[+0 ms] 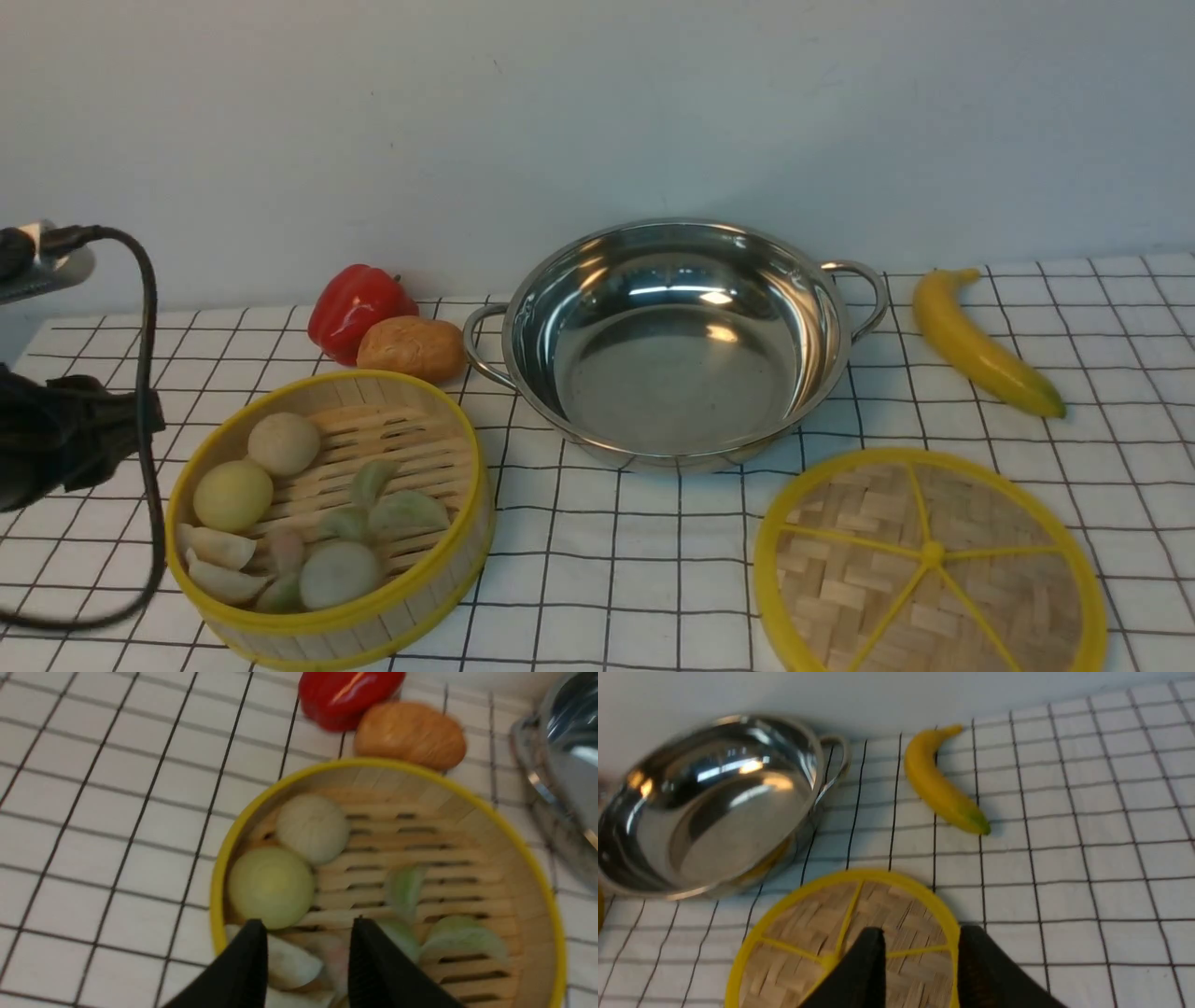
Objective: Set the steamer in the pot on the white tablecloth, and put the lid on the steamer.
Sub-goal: 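Grasp the rim of the steamer basket holding the buns with the left gripper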
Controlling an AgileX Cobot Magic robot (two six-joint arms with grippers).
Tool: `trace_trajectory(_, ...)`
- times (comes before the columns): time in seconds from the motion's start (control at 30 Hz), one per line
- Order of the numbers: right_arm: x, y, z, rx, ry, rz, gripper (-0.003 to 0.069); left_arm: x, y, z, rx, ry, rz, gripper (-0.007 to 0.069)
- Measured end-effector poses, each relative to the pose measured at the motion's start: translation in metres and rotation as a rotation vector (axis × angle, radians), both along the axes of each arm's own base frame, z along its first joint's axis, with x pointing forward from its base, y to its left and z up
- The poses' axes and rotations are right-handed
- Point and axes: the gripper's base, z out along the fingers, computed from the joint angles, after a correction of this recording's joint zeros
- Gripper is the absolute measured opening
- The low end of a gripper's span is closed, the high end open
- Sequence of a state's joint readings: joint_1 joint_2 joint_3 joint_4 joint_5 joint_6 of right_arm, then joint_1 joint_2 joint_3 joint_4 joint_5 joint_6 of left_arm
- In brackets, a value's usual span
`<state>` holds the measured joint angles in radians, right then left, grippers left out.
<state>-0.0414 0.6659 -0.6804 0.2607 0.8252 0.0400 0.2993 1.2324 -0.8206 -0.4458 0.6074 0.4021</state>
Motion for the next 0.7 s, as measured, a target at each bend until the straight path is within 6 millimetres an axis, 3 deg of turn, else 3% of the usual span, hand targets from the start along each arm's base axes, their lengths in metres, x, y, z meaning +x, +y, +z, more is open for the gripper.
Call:
trace_trajectory(0.17,0.004,0.007,-0.002,-0.015,0.01,0.104,0.024,0.035,0.031,0.007,0.089,0.17,-0.06,0.0243)
trace_trajectory(0.3,0.005,0.01,-0.001,-0.011,-0.008,0.148,0.024,0.054,0.04,0.007,0.12,0.216,-0.102,0.0243)
trace_trajectory(0.7,0.005,0.014,0.001,0.009,-0.026,0.184,0.024,0.09,0.044,-0.061,-0.022,0.362,-0.202,0.0243)
